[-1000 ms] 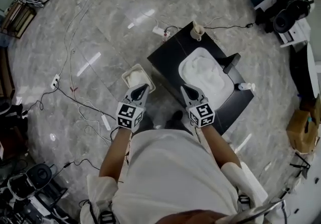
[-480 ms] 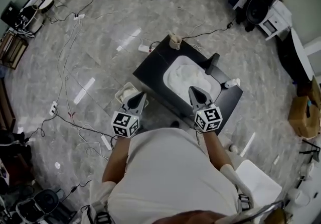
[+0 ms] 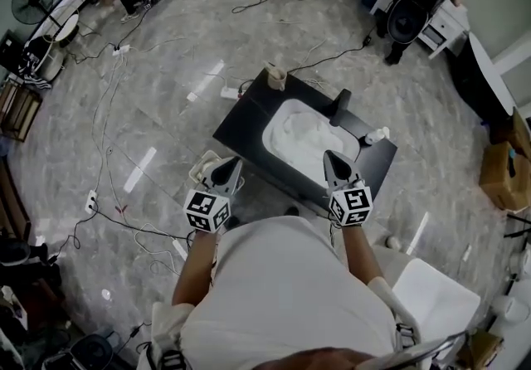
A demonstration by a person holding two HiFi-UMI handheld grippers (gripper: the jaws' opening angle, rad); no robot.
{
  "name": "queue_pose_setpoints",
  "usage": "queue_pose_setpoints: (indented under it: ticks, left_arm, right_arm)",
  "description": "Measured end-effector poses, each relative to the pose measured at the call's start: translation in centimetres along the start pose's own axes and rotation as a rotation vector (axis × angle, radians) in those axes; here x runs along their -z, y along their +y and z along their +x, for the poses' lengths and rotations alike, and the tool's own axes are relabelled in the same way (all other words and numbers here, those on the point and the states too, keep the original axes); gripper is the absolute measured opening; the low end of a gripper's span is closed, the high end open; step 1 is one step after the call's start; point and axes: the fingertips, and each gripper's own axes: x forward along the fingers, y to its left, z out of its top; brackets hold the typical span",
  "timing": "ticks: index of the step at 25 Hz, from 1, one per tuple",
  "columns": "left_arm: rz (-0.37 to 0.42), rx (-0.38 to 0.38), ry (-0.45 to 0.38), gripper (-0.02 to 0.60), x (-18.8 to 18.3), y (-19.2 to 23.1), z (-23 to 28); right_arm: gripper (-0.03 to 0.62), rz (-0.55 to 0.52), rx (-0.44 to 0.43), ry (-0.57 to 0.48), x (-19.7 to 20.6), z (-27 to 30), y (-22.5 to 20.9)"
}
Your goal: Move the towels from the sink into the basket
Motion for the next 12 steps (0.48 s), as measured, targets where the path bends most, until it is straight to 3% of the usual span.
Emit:
queue_pose_setpoints:
  ticks: [4, 12]
  left_arm:
    - [0.008, 0.01, 0.008, 0.009, -0.1, -0.5, 2.0]
    - [-0.001, 0.017, 0.019, 0.009, 0.1, -0.6, 0.6]
  right_arm:
    - [-0.003, 0.001, 0.016, -0.004, 0.2, 0.1, -2.0]
    - [-0.003, 0.005, 0.012, -0.003, -0.1, -0.4, -0.3]
